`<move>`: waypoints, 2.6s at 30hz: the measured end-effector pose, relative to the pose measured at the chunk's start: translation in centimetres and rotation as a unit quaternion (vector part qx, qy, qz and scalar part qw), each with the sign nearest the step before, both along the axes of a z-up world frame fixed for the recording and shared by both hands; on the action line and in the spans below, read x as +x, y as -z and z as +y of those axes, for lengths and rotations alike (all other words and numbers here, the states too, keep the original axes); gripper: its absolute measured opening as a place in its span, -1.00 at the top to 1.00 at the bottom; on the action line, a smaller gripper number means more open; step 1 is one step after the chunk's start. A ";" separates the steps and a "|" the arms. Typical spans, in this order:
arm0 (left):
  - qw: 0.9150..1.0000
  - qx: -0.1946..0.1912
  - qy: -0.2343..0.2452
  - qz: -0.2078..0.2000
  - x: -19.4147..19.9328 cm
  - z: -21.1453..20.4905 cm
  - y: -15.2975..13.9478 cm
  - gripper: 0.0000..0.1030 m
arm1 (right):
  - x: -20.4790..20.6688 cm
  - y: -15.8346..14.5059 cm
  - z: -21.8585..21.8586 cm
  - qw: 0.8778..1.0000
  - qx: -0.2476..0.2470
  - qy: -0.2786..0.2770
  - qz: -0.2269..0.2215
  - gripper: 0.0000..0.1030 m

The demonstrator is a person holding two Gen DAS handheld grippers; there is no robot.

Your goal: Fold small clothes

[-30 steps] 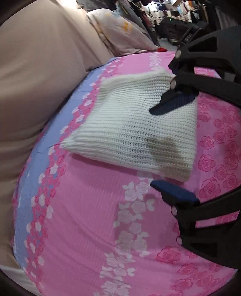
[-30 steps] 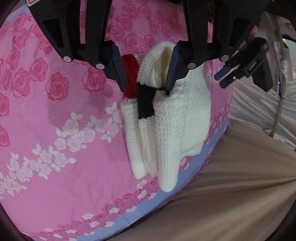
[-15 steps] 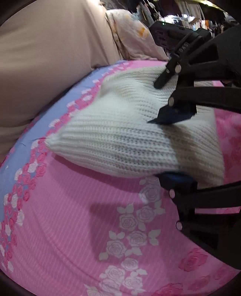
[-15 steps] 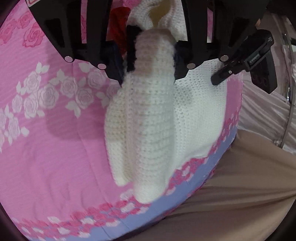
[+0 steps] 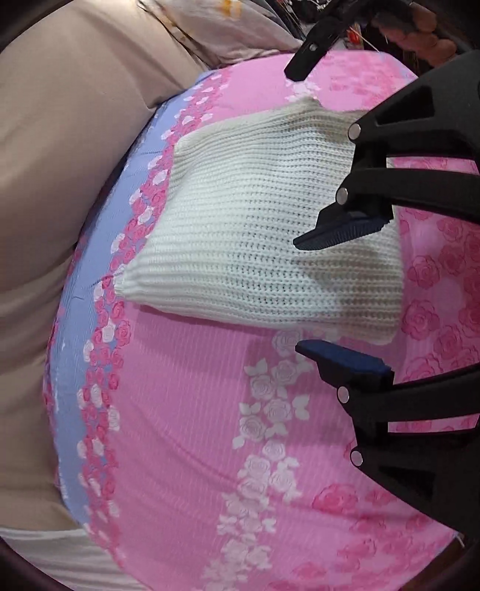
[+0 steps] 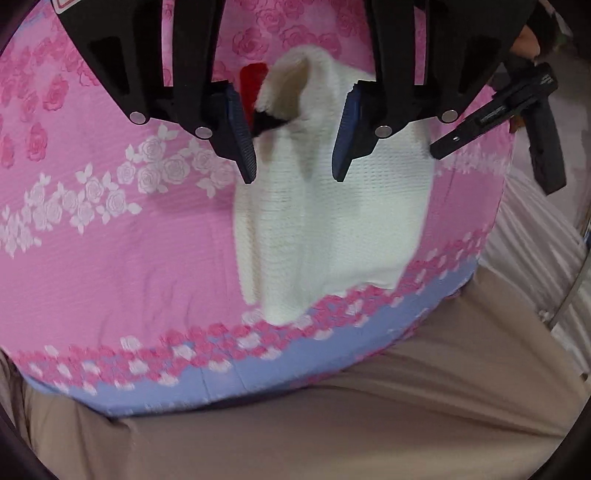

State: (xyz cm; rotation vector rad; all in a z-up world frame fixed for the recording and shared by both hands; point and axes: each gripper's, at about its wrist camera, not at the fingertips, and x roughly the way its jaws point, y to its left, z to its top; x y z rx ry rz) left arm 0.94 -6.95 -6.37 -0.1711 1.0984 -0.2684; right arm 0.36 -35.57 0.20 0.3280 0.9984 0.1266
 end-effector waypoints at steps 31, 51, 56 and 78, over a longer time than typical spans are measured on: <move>0.997 0.033 -0.036 0.062 -2.5 0.8 4.0 0.01 | -4.2 4.1 -2.9 0.994 0.083 0.050 0.049 0.78; 0.992 0.121 -0.020 -0.018 -5.8 -2.7 0.4 -0.68 | -10.0 0.2 -2.6 0.982 -0.095 0.158 0.030 -0.31; 0.989 0.144 -0.011 -0.034 -6.8 -3.6 0.2 -0.72 | -10.3 2.0 -0.5 0.983 -0.116 0.135 0.050 -0.38; 0.984 0.174 0.012 -0.033 -8.8 -6.0 1.2 -0.73 | -11.2 2.3 1.8 0.983 -0.134 0.110 0.060 -0.54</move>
